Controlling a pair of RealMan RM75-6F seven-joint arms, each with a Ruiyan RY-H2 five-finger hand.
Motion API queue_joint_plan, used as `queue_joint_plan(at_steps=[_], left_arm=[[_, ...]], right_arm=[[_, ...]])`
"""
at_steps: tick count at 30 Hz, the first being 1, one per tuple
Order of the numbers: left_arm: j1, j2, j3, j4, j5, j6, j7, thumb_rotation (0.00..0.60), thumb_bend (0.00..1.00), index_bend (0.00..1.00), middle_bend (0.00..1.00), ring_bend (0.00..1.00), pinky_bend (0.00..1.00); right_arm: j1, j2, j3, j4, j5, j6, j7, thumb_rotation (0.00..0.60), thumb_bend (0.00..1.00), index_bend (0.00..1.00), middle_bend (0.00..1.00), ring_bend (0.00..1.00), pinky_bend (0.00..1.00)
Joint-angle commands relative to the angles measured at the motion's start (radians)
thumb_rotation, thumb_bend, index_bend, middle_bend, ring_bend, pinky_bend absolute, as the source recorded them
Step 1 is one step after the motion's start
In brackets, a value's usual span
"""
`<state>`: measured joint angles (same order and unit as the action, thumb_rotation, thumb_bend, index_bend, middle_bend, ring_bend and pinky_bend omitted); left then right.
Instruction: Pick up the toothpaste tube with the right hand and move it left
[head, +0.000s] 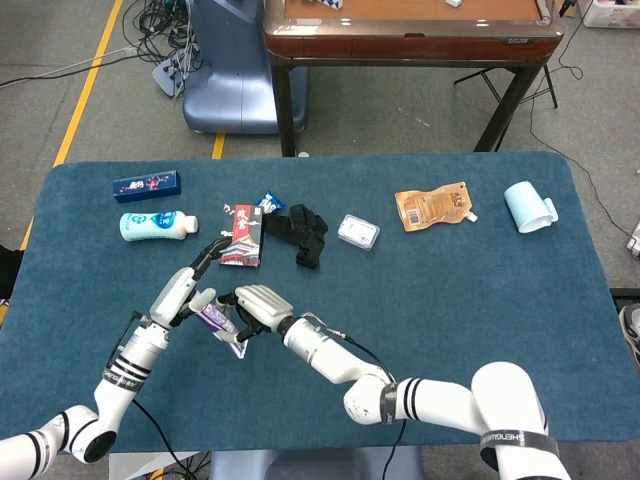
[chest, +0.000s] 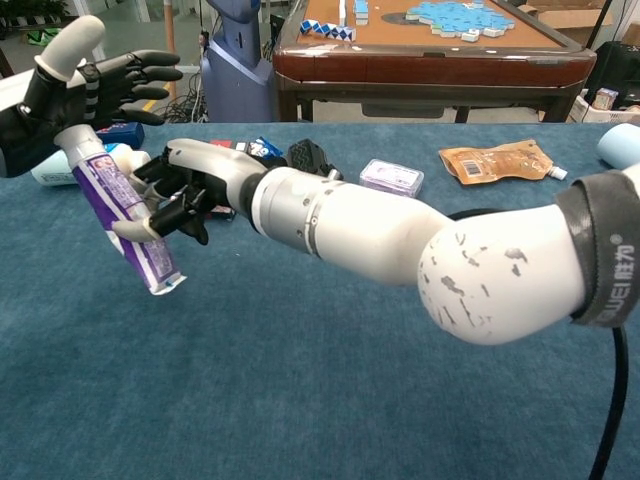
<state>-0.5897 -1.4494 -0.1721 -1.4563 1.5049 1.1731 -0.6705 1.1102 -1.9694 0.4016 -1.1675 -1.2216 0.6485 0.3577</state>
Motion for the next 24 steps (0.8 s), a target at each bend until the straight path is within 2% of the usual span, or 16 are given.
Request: queue_joint_plan(at_steps=[1, 6, 9, 11, 13, 16, 19, 21, 24], left_arm=[[-0.002, 0.005, 0.002, 0.000, 0.000, 0.000, 0.009, 0.000, 0.00, 0.00, 0.02, 0.01, 0.08], [-0.002, 0.033, 0.008, 0.003, 0.008, 0.004, 0.031, 0.000, 0.00, 0.00, 0.02, 0.01, 0.08], [0.000, 0.062, 0.015, 0.002, 0.014, 0.004, 0.057, 0.000, 0.00, 0.00, 0.02, 0.01, 0.08], [0.003, 0.078, 0.019, 0.000, 0.017, 0.007, 0.076, 0.000, 0.00, 0.00, 0.02, 0.01, 0.08], [0.009, 0.094, 0.023, -0.005, 0.014, 0.011, 0.094, 0.000, 0.00, 0.00, 0.02, 0.01, 0.08], [0.020, 0.111, 0.031, -0.014, 0.007, 0.015, 0.116, 0.000, 0.00, 0.00, 0.02, 0.01, 0.08], [0.032, 0.125, 0.040, -0.023, -0.004, 0.015, 0.132, 0.000, 0.00, 0.00, 0.02, 0.01, 0.08], [0.038, 0.131, 0.044, -0.029, -0.011, 0.014, 0.142, 0.000, 0.00, 0.00, 0.02, 0.01, 0.08], [0.044, 0.138, 0.050, -0.034, -0.014, 0.015, 0.159, 0.000, 0.00, 0.00, 0.02, 0.01, 0.08]], right_arm=[[-0.002, 0.011, -0.009, -0.006, 0.001, -0.006, -0.002, 0.600, 0.85, 0.96, 0.84, 0.76, 0.69], [-0.001, 0.086, -0.055, -0.043, 0.004, -0.071, -0.056, 0.600, 0.85, 0.96, 0.84, 0.76, 0.69], [0.012, 0.153, -0.087, -0.064, 0.014, -0.121, -0.131, 0.600, 0.85, 0.95, 0.83, 0.76, 0.69], [0.022, 0.188, -0.107, -0.074, 0.028, -0.141, -0.192, 0.600, 0.85, 0.95, 0.81, 0.74, 0.67], [0.035, 0.225, -0.133, -0.087, 0.061, -0.163, -0.268, 0.600, 0.79, 0.90, 0.76, 0.69, 0.62], [0.056, 0.258, -0.175, -0.102, 0.128, -0.176, -0.380, 0.600, 0.59, 0.67, 0.63, 0.54, 0.50], [0.068, 0.265, -0.211, -0.116, 0.203, -0.145, -0.476, 0.600, 0.36, 0.40, 0.43, 0.34, 0.36], [0.069, 0.263, -0.229, -0.129, 0.249, -0.111, -0.528, 0.600, 0.27, 0.27, 0.35, 0.26, 0.32], [0.069, 0.270, -0.244, -0.155, 0.296, -0.069, -0.581, 0.600, 0.21, 0.11, 0.24, 0.18, 0.27]])
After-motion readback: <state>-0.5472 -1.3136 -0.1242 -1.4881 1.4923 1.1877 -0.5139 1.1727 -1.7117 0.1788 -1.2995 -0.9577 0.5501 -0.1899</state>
